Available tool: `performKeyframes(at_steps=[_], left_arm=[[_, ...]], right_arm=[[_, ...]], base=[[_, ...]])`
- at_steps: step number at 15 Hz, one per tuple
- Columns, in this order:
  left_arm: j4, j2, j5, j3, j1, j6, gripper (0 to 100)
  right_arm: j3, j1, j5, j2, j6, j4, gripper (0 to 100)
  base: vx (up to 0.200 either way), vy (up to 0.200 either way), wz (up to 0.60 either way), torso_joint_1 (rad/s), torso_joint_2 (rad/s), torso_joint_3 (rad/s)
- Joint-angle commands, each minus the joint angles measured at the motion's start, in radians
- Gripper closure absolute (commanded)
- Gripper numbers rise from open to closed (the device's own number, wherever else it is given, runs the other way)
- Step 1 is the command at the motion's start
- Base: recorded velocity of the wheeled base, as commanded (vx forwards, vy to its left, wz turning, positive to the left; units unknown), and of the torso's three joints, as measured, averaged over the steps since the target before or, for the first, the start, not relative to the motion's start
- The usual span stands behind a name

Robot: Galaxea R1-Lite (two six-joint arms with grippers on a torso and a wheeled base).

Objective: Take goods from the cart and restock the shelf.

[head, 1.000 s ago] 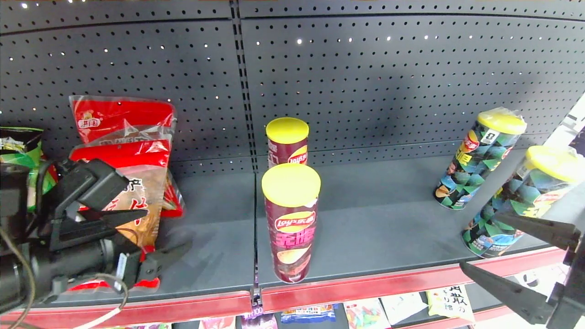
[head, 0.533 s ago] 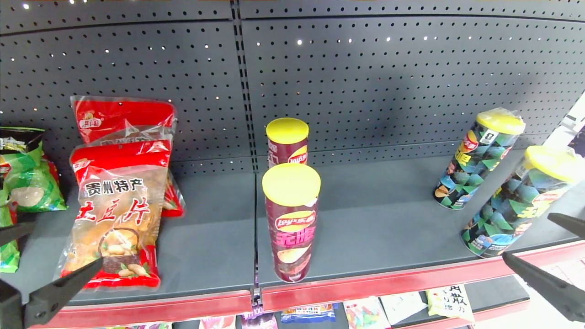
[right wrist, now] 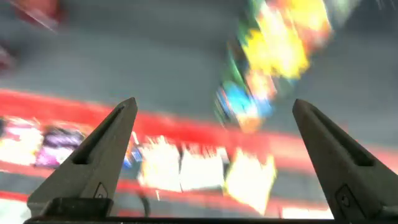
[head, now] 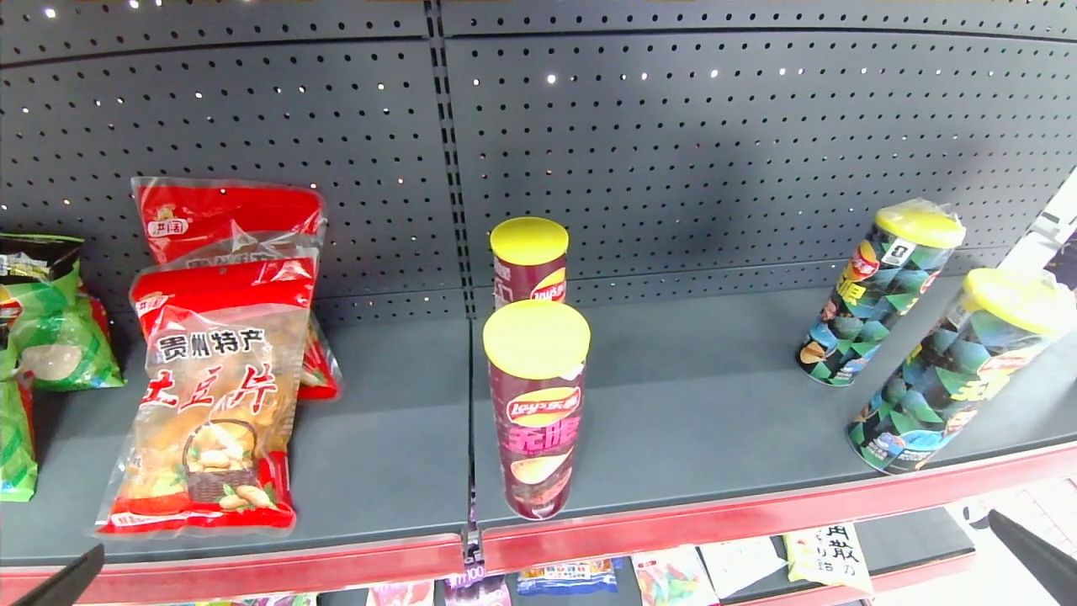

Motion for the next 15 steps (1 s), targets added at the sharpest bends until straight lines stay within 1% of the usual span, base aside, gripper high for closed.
performKeyframes(at_steps=[1,3,4,5,6,7,8,9,10,11,12,13,14,15], left_arm=[[0.047,-0.132,0.000,0.079,0.129,-0.038,0],[0.101,-0.256,0.000,0.154,0.221,-0.042,0],[0.108,-0.347,-0.002,0.217,0.258,-0.044,0],[0.102,-0.443,-0.003,0.272,0.270,-0.044,0],[0.105,-0.500,-0.012,0.271,0.265,-0.061,0],[0.105,-0.531,-0.031,0.271,0.256,-0.067,0],[0.104,-0.589,-0.097,0.272,0.244,-0.067,0],[0.104,-0.592,-0.118,0.272,0.244,-0.070,0],[0.104,-0.592,-0.115,0.272,0.244,-0.075,0],[0.098,-0.592,-0.126,0.278,0.244,-0.076,0],[0.056,-0.592,-0.126,0.291,0.244,-0.078,0],[-0.053,-0.592,-0.169,0.334,0.244,-0.068,0],[-0.221,-0.592,-0.279,0.446,0.244,-0.065,0],[-0.226,-0.592,-0.264,0.449,0.245,-0.073,0]], right_arm=[[0.010,-0.094,-0.015,-0.249,0.006,0.203,0],[0.019,-0.094,-0.020,-0.429,0.006,0.345,0],[0.033,-0.095,-0.020,-0.541,0.003,0.416,0],[0.048,-0.080,-0.055,-0.593,0.002,0.451,0],[0.054,-0.069,-0.102,-0.616,0.003,0.457,0],[0.054,-0.069,-0.121,-0.614,0.005,0.456,0],[0.054,-0.069,-0.130,-0.614,0.006,0.456,0],[0.054,-0.069,-0.125,-0.614,0.005,0.456,0],[0.054,-0.069,-0.116,-0.614,0.005,0.456,0],[0.056,-0.069,-0.106,-0.614,0.011,0.456,0],[0.057,-0.069,-0.104,-0.614,0.020,0.454,0],[0.073,-0.069,-0.093,-0.614,0.034,0.437,0],[0.097,-0.069,-0.037,-0.614,0.072,0.382,0],[0.133,-0.069,0.017,-0.614,0.088,0.311,0]], base=[[0.000,0.000,0.00,0.000,0.00,0.000],[0.000,0.000,0.00,0.000,0.00,0.000],[0.000,0.000,0.00,0.000,0.00,0.000],[0.000,0.000,0.00,0.000,0.00,0.000],[0.000,0.000,0.00,0.000,0.00,0.000],[0.000,0.000,0.00,0.000,0.00,0.000],[0.000,0.000,0.00,0.000,0.00,0.000],[0.000,0.000,0.00,0.000,0.00,0.000],[0.000,0.000,0.00,0.000,0.00,0.000],[0.000,0.000,0.00,0.000,0.00,0.000],[0.000,0.000,0.00,0.000,0.00,0.000],[0.000,0.000,0.00,0.000,0.00,0.000],[0.000,0.000,0.00,0.000,0.00,0.000],[0.000,0.000,0.00,0.000,0.00,0.000]])
